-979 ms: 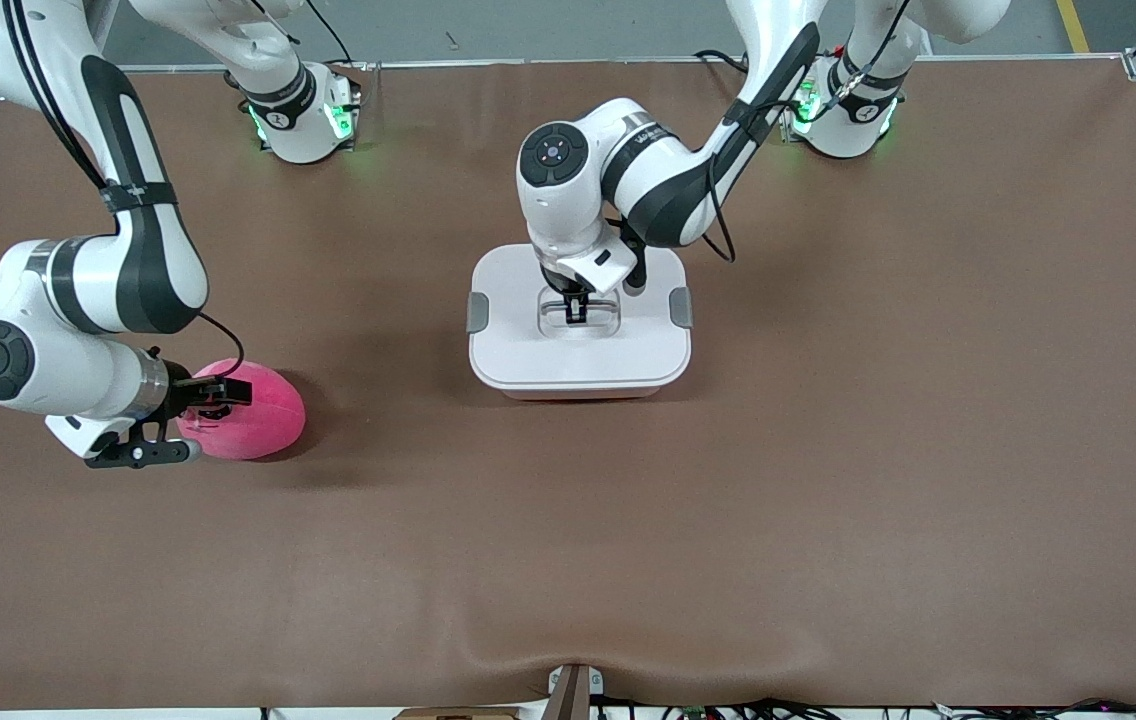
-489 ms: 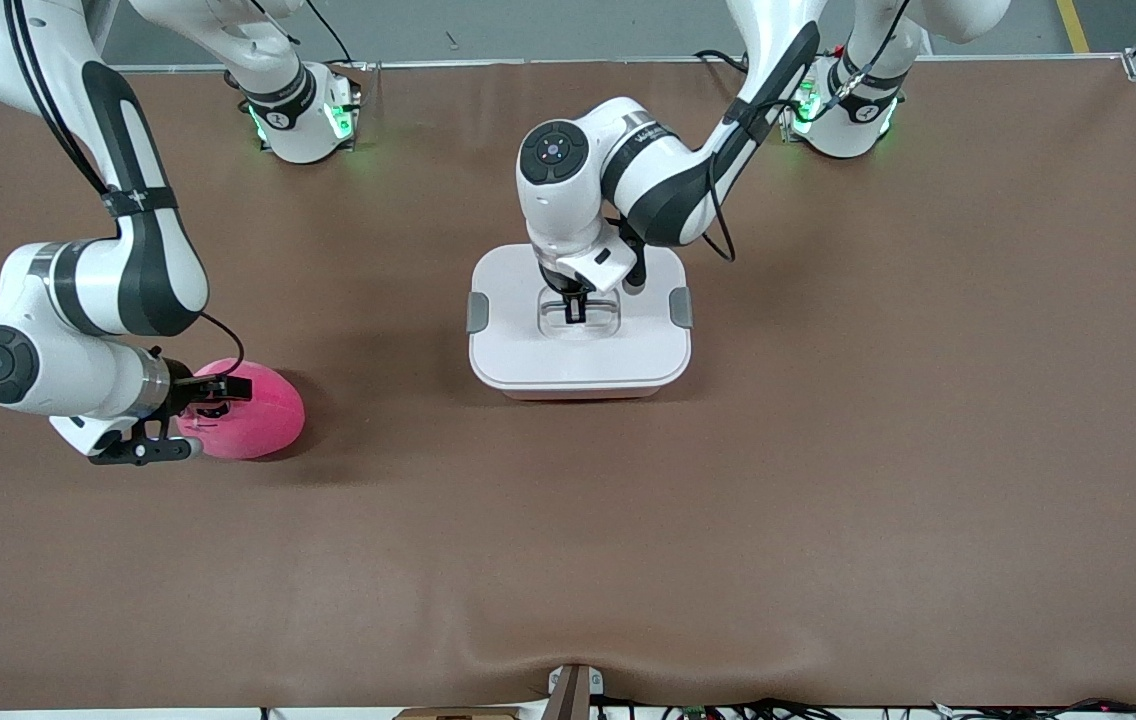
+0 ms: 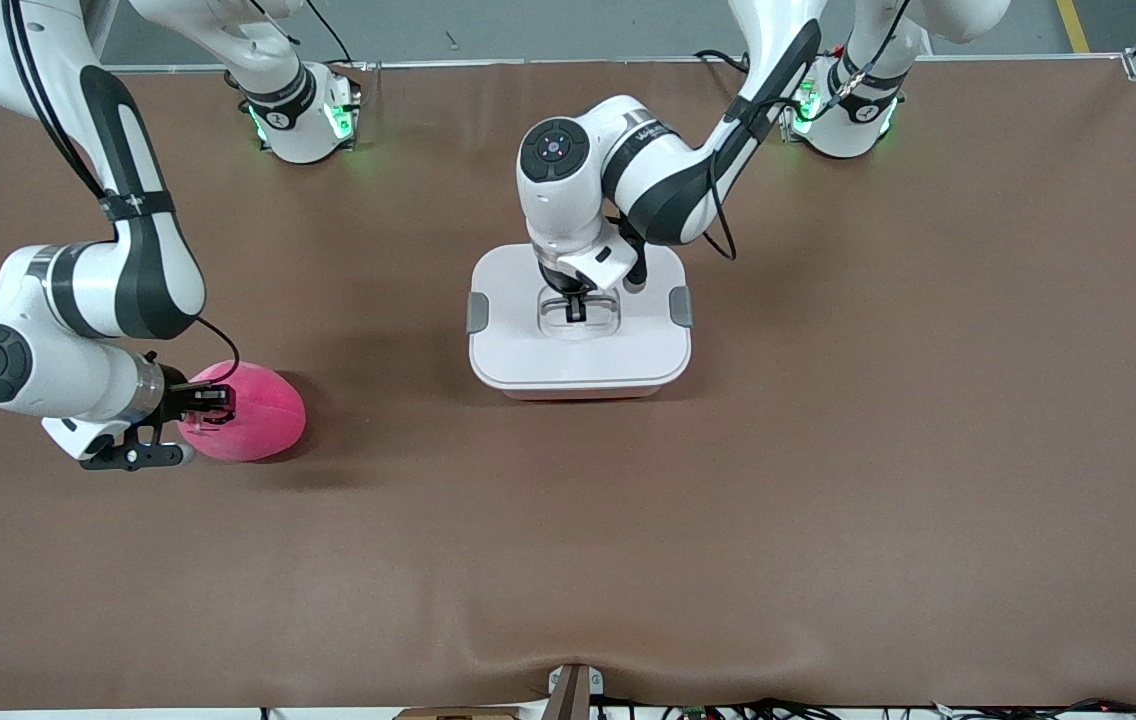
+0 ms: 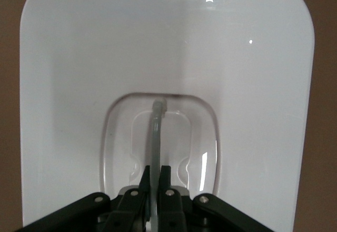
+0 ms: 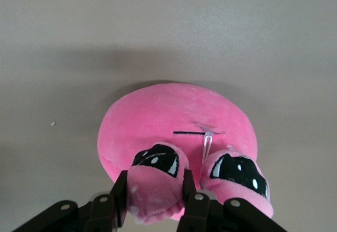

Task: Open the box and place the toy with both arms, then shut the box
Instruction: 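Grasp the lid handle with the left gripper while the right gripper grasps the toy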

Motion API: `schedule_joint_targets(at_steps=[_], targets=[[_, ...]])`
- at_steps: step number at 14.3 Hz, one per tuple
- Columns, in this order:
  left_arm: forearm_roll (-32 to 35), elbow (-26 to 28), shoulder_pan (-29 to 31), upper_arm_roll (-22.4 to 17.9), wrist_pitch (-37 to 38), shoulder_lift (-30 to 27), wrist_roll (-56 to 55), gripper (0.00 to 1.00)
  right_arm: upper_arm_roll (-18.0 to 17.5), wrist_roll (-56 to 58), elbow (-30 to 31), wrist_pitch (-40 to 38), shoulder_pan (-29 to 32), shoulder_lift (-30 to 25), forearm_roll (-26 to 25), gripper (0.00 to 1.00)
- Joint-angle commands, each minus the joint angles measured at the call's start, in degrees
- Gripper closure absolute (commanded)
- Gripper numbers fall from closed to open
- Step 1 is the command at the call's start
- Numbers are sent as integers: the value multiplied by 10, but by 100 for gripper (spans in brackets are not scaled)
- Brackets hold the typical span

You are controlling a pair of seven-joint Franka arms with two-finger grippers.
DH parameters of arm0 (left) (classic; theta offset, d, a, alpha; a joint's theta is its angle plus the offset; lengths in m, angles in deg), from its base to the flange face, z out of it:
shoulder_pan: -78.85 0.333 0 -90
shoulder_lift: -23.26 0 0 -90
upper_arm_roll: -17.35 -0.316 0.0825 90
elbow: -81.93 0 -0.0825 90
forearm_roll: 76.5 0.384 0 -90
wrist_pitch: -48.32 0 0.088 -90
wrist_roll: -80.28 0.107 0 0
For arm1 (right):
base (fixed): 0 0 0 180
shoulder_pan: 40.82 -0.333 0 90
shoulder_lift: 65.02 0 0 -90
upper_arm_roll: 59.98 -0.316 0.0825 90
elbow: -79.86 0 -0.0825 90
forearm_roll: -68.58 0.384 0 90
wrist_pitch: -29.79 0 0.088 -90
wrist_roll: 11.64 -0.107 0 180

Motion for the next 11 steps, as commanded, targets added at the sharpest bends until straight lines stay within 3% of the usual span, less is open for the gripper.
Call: schedule_joint_targets(at_steps=[1,5,11], targets=[[14,13,-5,-4,-4,-19,-12,100,-4,0,0,18,10,7,-1,67],[14,11,-5,-4,-3,-22,-12,100,-4,0,-1,21,12,10,-1,100],[13,8,0,-3,4,-36,-5,100,-7,10,-28,3,0,3,-3,100]])
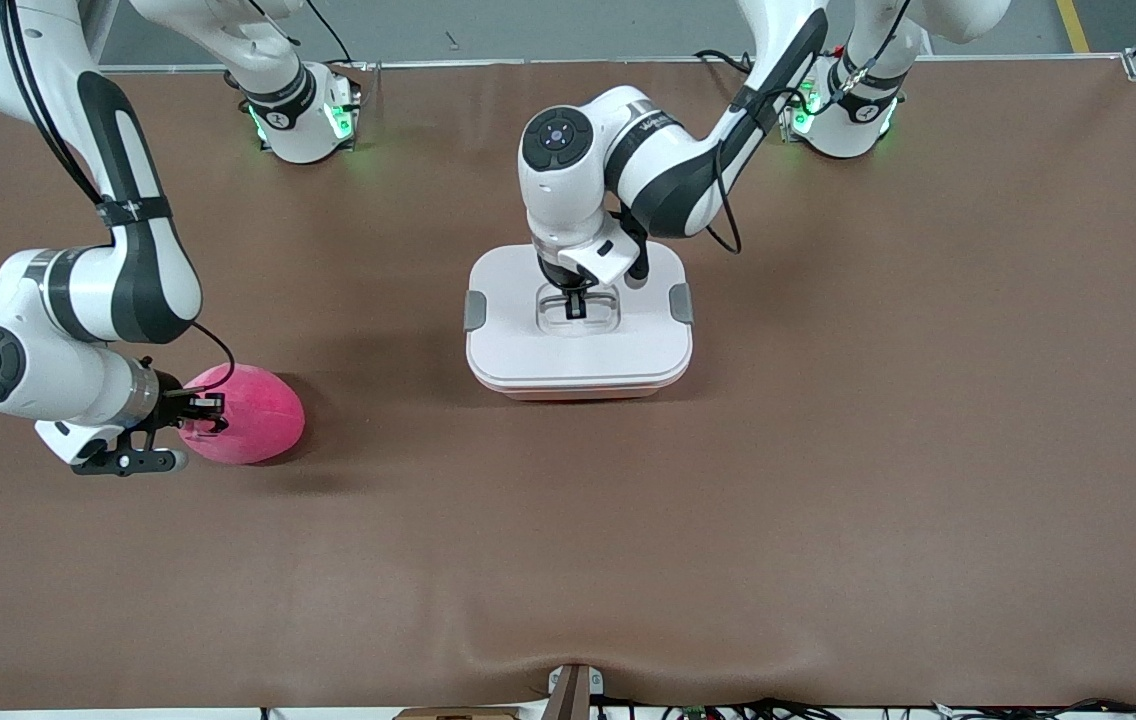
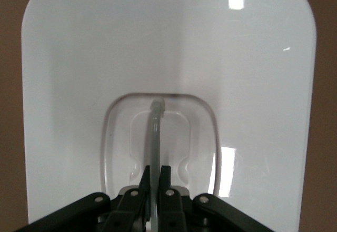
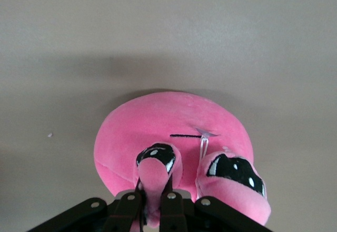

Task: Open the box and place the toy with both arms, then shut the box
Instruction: 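Lift the lid off with the left gripper while the right gripper lifts the toy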

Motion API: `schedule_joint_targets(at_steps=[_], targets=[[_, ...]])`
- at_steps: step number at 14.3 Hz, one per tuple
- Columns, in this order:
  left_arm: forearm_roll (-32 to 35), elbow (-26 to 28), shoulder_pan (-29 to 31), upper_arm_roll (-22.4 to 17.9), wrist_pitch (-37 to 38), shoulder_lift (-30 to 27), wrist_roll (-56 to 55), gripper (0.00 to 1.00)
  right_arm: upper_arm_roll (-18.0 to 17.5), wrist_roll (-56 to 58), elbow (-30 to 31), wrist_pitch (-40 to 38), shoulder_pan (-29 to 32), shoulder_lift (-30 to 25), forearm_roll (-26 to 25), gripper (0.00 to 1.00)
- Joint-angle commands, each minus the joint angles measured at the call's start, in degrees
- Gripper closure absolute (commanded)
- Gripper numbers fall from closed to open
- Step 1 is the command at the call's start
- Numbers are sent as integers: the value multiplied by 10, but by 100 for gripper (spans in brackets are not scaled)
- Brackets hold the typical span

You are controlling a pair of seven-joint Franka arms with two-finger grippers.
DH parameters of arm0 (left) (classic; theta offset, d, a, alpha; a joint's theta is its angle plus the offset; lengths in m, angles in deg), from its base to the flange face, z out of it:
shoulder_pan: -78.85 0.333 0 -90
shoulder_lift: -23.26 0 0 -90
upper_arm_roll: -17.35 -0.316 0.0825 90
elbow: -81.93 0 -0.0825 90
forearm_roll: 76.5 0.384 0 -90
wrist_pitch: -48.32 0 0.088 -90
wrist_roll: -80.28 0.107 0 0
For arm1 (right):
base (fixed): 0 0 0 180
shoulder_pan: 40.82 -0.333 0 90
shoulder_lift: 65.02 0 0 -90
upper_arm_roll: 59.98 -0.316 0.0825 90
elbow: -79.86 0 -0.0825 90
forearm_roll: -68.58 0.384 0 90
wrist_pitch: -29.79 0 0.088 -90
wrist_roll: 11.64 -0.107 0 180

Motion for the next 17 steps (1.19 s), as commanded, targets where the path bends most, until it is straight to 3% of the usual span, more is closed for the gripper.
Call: schedule_joint_targets(at_steps=[1,7,11,17], targets=[[13,7,3,-2,3,-26,-5,100,-7,16,-34,-34,-9,-3,-6,100],[14,16,37,-4,43,-54,4,100,-8,130,-131,-161,-64,-24,-6,100],[13,98,71,-2,48,-118,73,100,-8,233,-131,-196,-154,-68,-21,100],[7,190,130,-1,36,-199,159,100,-8,240,-150,-216,-351,-85,-186,100]])
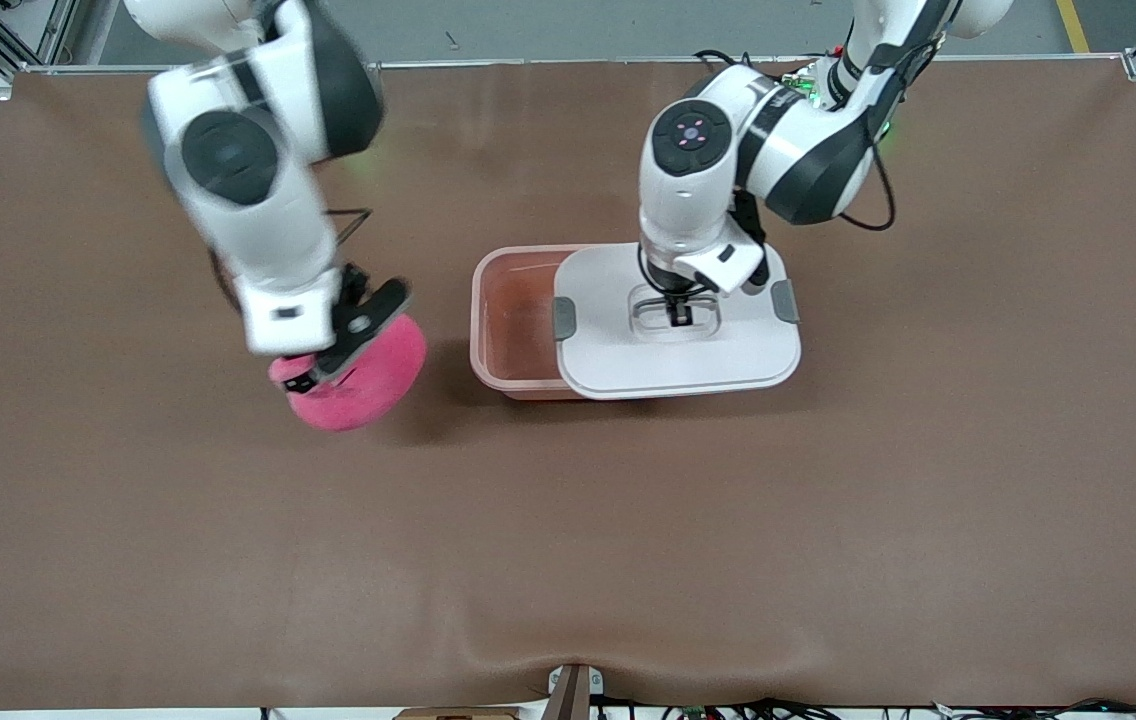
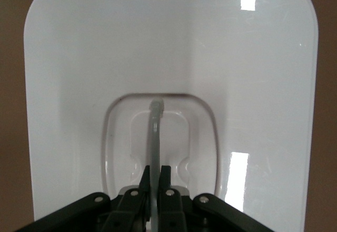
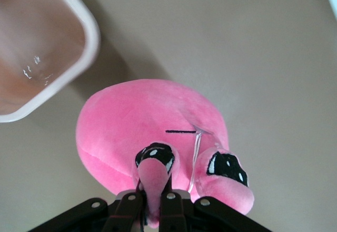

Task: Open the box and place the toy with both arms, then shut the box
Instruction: 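Lift the lid off with the left gripper while the right gripper lifts the toy, then lower the pink toy into the box and open the right gripper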

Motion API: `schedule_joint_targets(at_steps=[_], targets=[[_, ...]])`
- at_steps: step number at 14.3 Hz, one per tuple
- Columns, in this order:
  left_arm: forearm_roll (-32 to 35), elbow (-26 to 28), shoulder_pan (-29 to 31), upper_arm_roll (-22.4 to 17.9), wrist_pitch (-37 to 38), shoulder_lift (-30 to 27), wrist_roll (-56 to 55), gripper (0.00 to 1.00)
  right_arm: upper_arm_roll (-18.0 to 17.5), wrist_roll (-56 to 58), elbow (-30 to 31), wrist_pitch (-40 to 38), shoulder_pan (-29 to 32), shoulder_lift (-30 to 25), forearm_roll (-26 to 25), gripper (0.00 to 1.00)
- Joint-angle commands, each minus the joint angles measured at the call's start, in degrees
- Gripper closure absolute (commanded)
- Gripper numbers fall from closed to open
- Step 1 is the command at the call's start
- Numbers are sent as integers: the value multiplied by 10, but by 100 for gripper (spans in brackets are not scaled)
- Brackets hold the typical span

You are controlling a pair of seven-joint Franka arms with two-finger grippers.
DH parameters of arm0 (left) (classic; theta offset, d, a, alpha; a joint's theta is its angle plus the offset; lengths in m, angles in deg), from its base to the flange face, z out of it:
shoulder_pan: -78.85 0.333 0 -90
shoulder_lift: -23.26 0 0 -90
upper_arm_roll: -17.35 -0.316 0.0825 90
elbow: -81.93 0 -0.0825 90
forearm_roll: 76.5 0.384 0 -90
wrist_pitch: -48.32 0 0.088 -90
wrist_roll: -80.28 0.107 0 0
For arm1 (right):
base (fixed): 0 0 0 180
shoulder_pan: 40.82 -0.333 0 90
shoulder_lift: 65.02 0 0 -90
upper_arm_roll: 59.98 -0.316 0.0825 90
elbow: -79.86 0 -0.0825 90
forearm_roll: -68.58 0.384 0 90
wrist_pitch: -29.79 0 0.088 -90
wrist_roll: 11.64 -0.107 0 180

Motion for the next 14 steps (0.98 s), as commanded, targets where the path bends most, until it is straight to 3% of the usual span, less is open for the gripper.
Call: schedule_joint_targets(at_steps=[1,6,14], targets=[[4,66,30,6,-11,-61,46,100,9,20,-16,-27,-87,-2,-94,100],[3,117,91,6,-11,-114,133,100,10,102,-20,-30,-181,9,-196,100],[-32,149,201,6,1,-150,300,100,10,180,-14,-50,-233,28,-205,100]])
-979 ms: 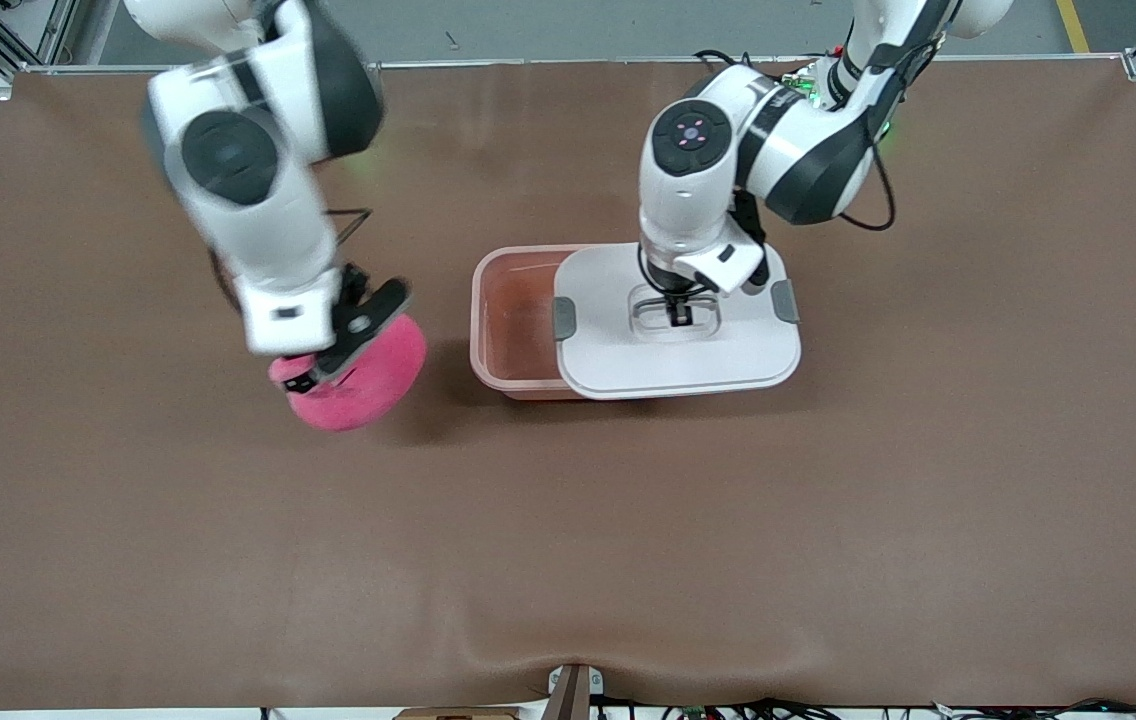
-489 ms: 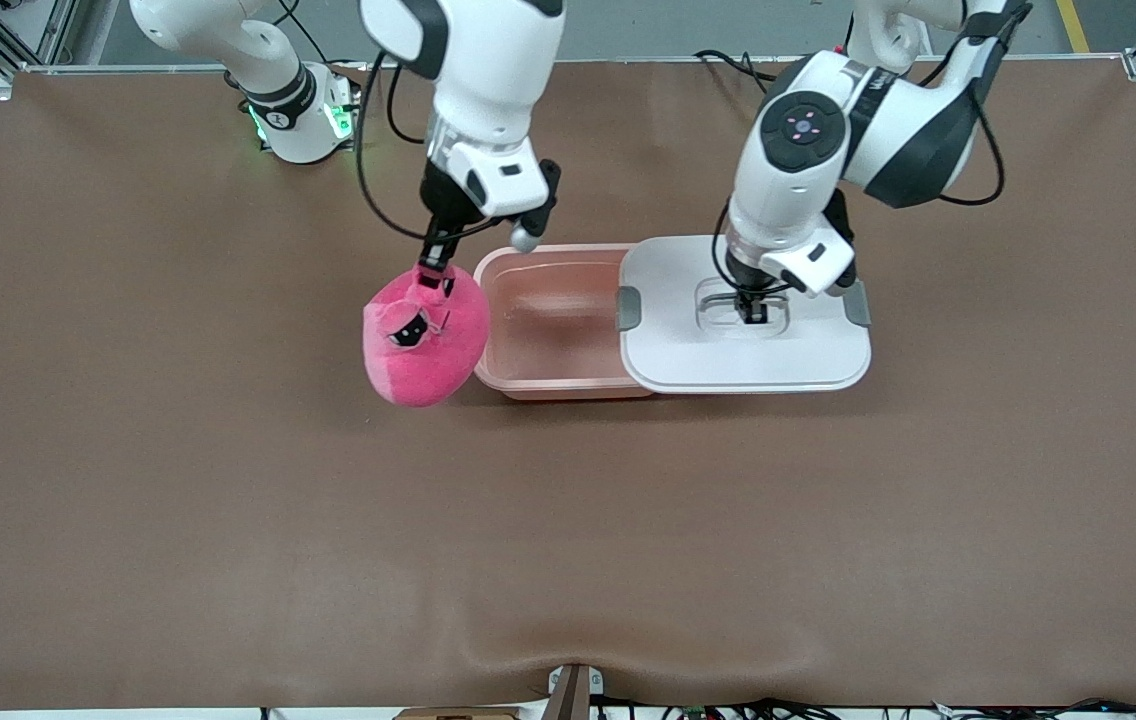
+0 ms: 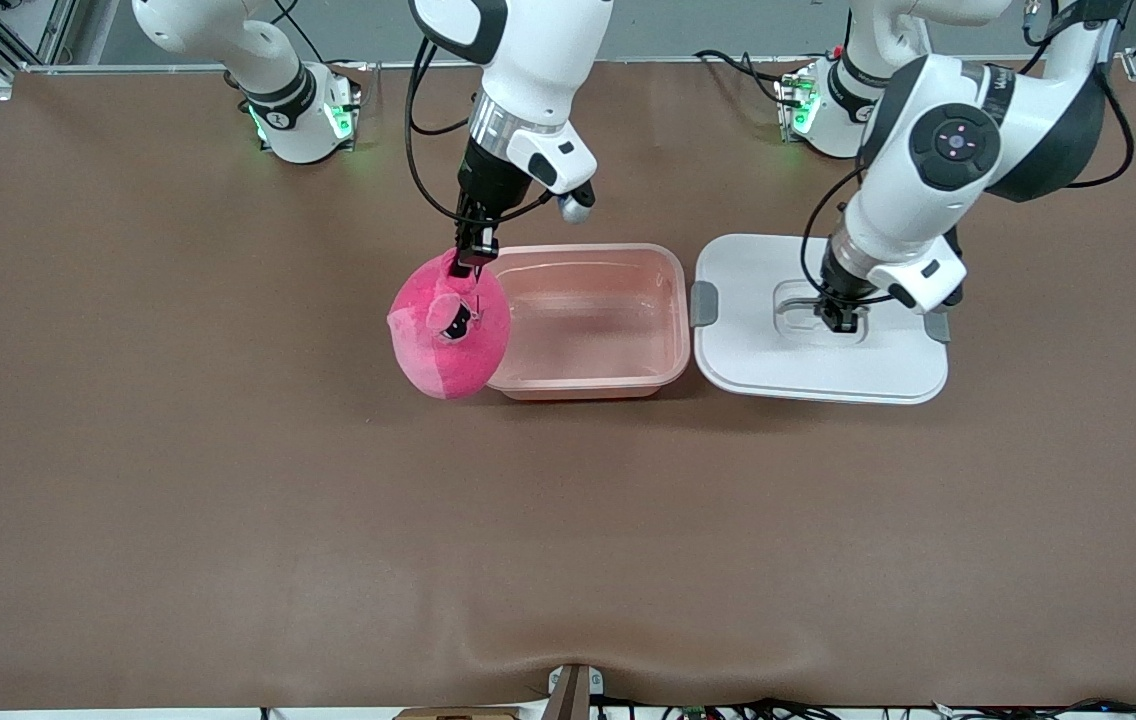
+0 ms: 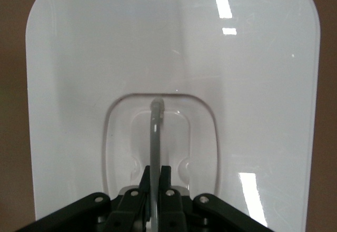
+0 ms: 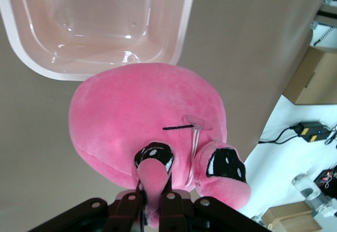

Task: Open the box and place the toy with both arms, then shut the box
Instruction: 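Lower the pink toy into the box and open the right gripper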

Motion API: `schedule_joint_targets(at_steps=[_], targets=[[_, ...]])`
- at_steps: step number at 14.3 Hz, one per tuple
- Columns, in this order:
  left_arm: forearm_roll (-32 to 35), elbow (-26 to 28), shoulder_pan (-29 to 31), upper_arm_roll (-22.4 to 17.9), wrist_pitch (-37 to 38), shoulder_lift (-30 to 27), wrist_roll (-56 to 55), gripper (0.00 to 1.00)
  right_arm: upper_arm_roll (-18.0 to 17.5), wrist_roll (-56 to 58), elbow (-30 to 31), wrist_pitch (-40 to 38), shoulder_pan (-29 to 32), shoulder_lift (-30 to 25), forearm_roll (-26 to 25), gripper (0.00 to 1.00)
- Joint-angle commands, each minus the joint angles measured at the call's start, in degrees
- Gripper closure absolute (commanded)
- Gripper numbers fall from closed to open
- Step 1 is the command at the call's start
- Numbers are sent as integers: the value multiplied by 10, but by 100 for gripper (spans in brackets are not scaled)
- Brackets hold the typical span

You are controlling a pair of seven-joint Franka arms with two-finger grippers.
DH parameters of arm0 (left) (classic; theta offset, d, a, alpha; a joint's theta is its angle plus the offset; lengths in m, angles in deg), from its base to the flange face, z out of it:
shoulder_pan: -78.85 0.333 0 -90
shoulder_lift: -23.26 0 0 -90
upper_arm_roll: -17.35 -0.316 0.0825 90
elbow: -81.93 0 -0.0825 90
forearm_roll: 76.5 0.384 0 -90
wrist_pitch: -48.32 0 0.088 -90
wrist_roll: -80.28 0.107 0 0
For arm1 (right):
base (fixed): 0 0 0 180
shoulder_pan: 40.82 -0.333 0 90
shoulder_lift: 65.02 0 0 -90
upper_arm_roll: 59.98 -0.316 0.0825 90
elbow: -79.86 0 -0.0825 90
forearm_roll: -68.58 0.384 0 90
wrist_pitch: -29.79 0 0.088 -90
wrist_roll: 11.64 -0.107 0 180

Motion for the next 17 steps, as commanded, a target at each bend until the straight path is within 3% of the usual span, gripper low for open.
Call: schedule_joint_targets(at_steps=[1,8,9,10,12,17], targets=[[-11,16,32,7,4,-23,47,100,8,7,-7,-35,-41,17,-17,100],[-32,16,64,7,17,-22,99,100,8,-23,-8,-39,-84,53,-42,100],[-32,16,64,7,17,-22,99,100,8,-25,-9,-39,-85,53,-46,65],[-32,16,63,7,18,-22,99,100,8,-21,-13,-39,-85,54,-51,1],[-32,17,63,7,18,-21,99,100,7,-18,-23,-50,-91,50,-48,0],[-32,18,63,7,18,-21,99,100,11,-19,-149,-167,-111,37,-45,0]])
